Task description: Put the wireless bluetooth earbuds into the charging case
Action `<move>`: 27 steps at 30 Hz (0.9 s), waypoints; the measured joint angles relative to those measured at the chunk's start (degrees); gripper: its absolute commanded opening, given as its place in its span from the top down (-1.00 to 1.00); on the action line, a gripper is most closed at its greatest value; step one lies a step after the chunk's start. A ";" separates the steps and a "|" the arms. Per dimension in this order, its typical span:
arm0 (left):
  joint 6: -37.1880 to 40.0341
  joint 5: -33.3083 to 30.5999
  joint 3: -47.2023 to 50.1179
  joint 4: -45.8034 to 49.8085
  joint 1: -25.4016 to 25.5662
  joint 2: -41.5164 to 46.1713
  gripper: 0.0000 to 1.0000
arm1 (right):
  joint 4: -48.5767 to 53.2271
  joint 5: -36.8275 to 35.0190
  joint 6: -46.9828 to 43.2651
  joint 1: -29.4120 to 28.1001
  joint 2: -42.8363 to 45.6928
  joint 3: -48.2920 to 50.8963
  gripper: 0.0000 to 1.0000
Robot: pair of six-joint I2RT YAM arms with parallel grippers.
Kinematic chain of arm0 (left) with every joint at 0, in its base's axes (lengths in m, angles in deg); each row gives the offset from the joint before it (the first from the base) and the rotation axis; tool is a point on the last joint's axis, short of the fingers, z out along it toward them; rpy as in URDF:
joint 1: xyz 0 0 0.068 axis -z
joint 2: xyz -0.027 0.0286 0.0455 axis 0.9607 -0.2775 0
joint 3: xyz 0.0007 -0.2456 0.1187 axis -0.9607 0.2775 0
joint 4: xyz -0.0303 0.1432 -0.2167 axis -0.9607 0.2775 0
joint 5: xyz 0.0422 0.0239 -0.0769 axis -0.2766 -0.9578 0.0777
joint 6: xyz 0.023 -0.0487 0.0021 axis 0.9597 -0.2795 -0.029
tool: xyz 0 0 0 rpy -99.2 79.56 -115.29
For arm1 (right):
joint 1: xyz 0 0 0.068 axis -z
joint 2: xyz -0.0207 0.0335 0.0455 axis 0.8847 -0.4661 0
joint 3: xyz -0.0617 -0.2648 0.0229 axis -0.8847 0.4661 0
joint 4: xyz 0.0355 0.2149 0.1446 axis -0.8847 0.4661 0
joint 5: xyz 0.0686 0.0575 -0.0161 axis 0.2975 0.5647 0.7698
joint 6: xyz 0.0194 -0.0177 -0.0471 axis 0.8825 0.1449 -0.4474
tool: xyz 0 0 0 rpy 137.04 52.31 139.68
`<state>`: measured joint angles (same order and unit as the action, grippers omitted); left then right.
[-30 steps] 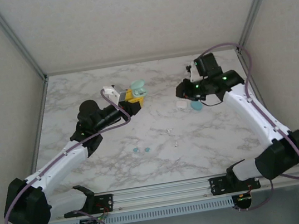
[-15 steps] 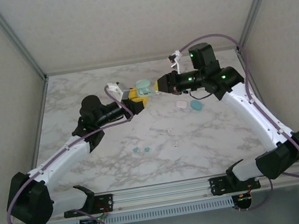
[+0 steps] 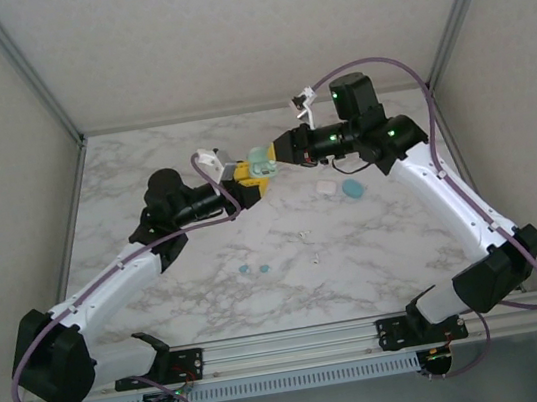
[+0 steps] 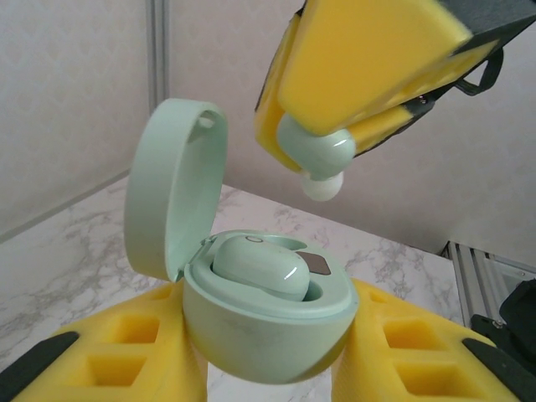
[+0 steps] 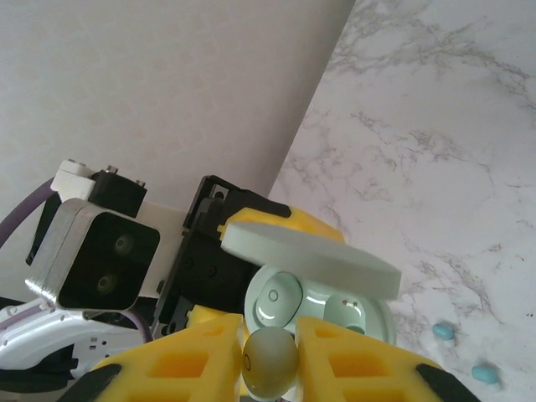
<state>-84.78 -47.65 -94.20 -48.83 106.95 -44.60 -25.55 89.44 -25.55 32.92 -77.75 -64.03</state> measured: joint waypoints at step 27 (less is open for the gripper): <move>-0.68 -0.83 -0.04 -1.05 0.50 0.04 0.42 | -0.83 -2.32 -0.57 -0.26 -0.87 1.64 0.54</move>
<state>-85.46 -48.48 -94.24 -49.88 107.45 -44.56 -26.38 87.13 -26.12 32.66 -78.62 -62.39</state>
